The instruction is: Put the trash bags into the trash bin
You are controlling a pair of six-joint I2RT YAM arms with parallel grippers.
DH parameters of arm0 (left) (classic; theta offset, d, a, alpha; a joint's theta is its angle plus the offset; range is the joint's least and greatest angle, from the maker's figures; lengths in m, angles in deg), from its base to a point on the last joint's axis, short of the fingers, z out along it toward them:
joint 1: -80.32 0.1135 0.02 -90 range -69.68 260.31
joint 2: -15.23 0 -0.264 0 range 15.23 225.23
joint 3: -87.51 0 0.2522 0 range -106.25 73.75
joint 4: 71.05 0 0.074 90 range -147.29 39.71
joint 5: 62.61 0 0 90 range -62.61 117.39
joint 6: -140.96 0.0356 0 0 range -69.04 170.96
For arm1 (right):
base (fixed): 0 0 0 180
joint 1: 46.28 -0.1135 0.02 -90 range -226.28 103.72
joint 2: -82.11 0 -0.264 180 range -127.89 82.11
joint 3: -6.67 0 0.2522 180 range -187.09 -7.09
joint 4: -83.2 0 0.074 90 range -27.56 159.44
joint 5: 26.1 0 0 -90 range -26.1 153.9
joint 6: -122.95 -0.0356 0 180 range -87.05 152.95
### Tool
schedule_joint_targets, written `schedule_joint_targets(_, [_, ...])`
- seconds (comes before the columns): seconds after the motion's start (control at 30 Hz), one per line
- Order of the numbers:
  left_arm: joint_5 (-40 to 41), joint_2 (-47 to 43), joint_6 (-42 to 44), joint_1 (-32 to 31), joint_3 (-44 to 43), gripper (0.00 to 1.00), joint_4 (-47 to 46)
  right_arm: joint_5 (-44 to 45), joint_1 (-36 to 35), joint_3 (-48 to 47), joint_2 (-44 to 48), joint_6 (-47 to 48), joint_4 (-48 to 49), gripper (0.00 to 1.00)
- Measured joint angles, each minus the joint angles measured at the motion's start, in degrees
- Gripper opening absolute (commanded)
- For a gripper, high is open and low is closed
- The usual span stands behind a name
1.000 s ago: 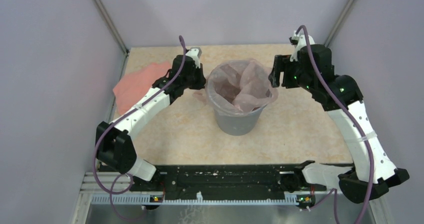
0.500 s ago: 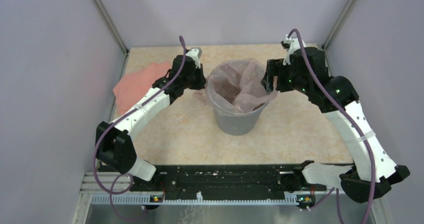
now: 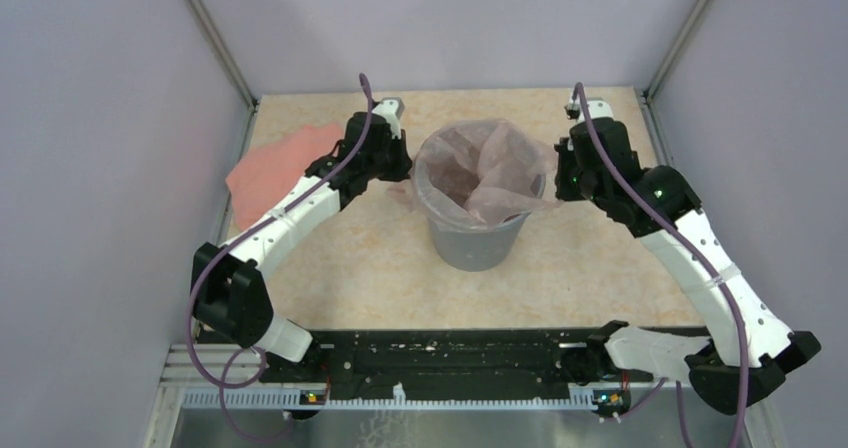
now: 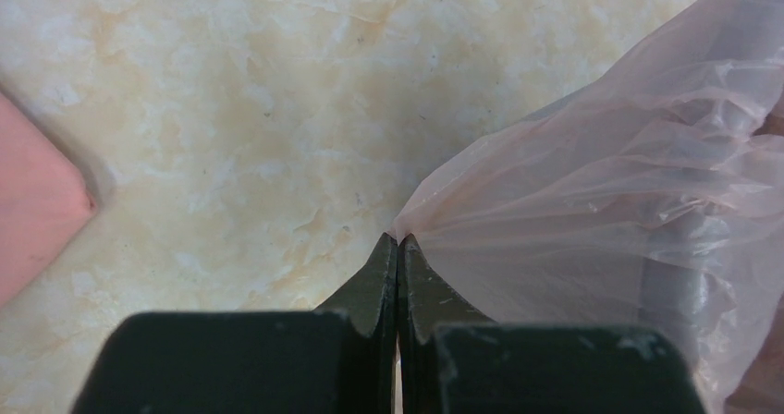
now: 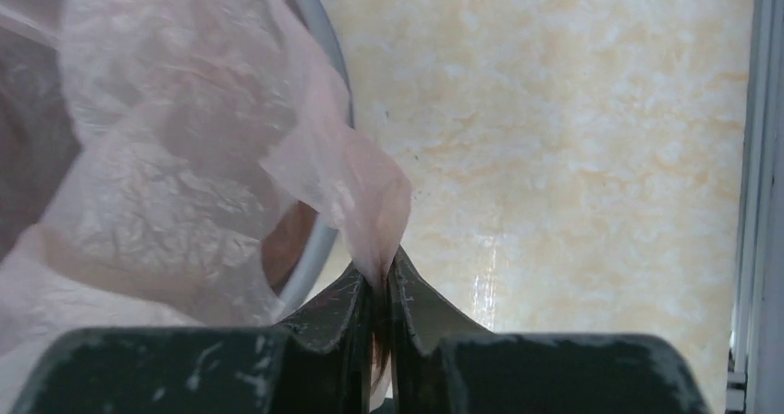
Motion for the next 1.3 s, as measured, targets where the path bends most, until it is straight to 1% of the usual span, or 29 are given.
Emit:
schedule_joint_targets(0.23, [-1.18,0.00,-1.09,-0.02,1.60,0.00,-0.20,2.69,0.00,12.41,7.87,-3.85,1.05,0.04])
schedule_joint_targets(0.4, [-2.21,0.00,-1.53,0.00,1.77,0.00,-0.44,1.75,1.55,19.04,10.03,-5.86,5.51,0.04])
schedule_joint_targets(0.53, [-2.75,0.02,-1.55,-0.02,1.77,0.00,-0.63,-1.42,6.08,23.12,9.94,-6.23,9.73,0.04])
schedule_joint_targets(0.8, [-3.02,0.37,-1.55,-0.02,1.77,0.00,-0.63,-6.88,9.29,27.28,6.84,-6.23,17.29,0.05])
schedule_joint_targets(1.0, [-3.43,1.31,-1.77,-0.02,1.77,0.00,-1.22,-12.98,14.03,31.36,3.91,-6.21,24.02,0.07])
schedule_joint_targets(1.3, [-3.63,2.10,-2.43,-0.02,1.77,0.00,-1.53,-20.48,14.34,37.90,2.69,-7.26,31.74,0.08])
